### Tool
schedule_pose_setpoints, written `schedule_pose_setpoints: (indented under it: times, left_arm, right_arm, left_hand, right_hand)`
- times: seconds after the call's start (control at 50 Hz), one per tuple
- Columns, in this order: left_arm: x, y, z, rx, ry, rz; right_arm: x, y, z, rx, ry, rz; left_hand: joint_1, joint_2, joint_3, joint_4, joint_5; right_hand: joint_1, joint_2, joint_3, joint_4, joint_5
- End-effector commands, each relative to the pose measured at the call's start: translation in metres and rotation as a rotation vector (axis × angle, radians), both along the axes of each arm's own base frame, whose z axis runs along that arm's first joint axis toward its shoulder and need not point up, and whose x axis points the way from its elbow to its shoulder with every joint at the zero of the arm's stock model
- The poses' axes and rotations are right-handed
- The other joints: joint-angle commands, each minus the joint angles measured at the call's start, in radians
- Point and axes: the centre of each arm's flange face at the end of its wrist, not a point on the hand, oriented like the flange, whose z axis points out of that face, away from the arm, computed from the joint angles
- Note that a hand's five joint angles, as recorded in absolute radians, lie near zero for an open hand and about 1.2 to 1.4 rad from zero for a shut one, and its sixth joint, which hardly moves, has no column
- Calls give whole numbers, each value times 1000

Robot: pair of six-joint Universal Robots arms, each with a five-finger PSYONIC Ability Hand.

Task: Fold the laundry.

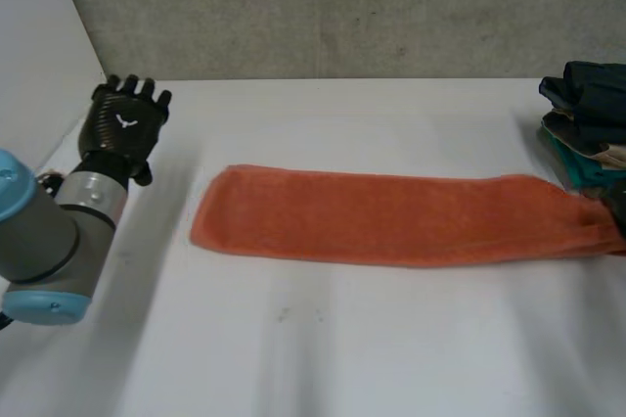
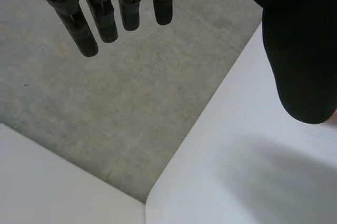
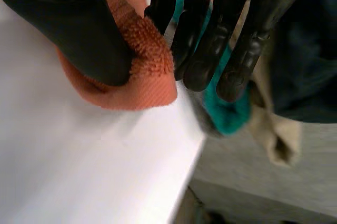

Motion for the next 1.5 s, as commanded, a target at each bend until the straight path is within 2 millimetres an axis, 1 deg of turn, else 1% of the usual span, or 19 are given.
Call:
schedule_pose_setpoints:
  times: [0.02, 0.14, 0.16, 0.24, 0.28, 0.38, 0.44, 0.46, 0.52, 0.68, 0.78, 0.9, 1.02, 1.14, 1.22, 1.24, 1.26, 1.36, 1.5]
  left_arm:
    - [22, 0, 13, -1, 71, 29]
    - [36, -4, 24, 8, 145, 59]
    - [37, -4, 24, 11, 149, 62]
    - [37, -3, 26, 15, 157, 62]
    - [37, -2, 26, 18, 158, 62]
    - [35, 2, 24, 40, 156, 55]
    - [34, 3, 23, 50, 154, 52]
    - [32, 4, 22, 53, 154, 48]
    - [29, 5, 22, 54, 154, 37]
    - [2, 15, 31, 28, 154, -46]
    - [-29, 28, 30, 31, 153, -139]
    - [-64, 41, 9, 87, 135, -236]
    - [-81, 28, -26, 160, 102, -248]
    - [-82, 20, -31, 189, 96, -238]
    - [-83, 22, -32, 201, 90, -240]
    - [-83, 24, -33, 205, 90, -241]
    - [-83, 25, -33, 207, 91, -241]
    - [-82, 29, -27, 200, 92, -245]
    - [-78, 36, -12, 190, 102, -246]
  right_arm:
    - [83, 0, 44, -210, -52, 209]
    - [176, 22, 79, -381, -169, 487]
    - [211, 34, 78, -413, -194, 610]
    - [296, 79, 67, -486, -275, 954]
    - [319, 93, 59, -499, -297, 1056]
    - [371, 122, 2, -441, -341, 1301]
    - [385, 135, -18, -417, -352, 1359]
    - [389, 139, -30, -391, -358, 1386]
    - [388, 142, -37, -361, -362, 1393]
    - [361, 134, 18, -343, -447, 1165]
    - [304, 103, 50, -232, -612, 815]
    - [261, 98, 30, 3, -657, 642]
    - [227, 90, -5, 179, -616, 499]
    - [219, 84, -27, 229, -599, 460]
    - [217, 81, -34, 240, -599, 445]
    - [213, 78, -36, 239, -595, 433]
    - [210, 75, -36, 236, -593, 419]
    - [188, 74, -42, 254, -579, 337]
    - [121, 82, 7, 128, -511, 243]
  left_hand:
    - [-18, -30, -35, -29, -49]
    - [-18, -30, -35, -29, -49]
    - [-18, -30, -35, -29, -49]
    - [-18, -30, -35, -29, -49]
    - [-18, -30, -35, -29, -49]
    - [-18, -30, -35, -29, -49]
    - [-18, -30, -35, -29, -49]
    - [-18, -30, -35, -29, -49]
    - [-18, -30, -35, -29, -49]
    - [-18, -30, -35, -29, -49]
    - [-18, -30, -35, -29, -49]
    - [-18, -30, -35, -29, -49]
    - [-18, -29, -34, -28, -48]
    - [-12, -23, -28, -22, -42]
    - [-12, -23, -28, -22, -42]
    - [-12, -23, -28, -22, -42]
    - [-12, -23, -28, -22, -42]
    - [-12, -23, -28, -22, -42]
    - [-18, -29, -34, -28, -48]
  right_hand:
    - [426, 221, 212, 209, 244]
    - [426, 221, 212, 209, 244]
    - [426, 221, 212, 209, 244]
    - [426, 221, 212, 209, 244]
    - [426, 221, 212, 209, 244]
    - [426, 221, 212, 209, 244]
    - [426, 221, 212, 209, 244]
    - [282, 76, 68, 65, 100]
    - [-795, -1001, -1009, -1013, -978]
    - [-795, -1001, -1009, -1013, -978]
    - [-795, -1001, -1009, -1013, -978]
    - [-795, -1001, -1009, -1013, -978]
    - [-551, -756, -765, -768, -733]
    - [-471, -677, -685, -689, -653]
    - [-23, -228, -237, -240, -205]
    - [330, 124, 116, 113, 148]
    - [425, 220, 211, 208, 243]
    - [426, 221, 212, 209, 244]
    - [426, 221, 212, 209, 244]
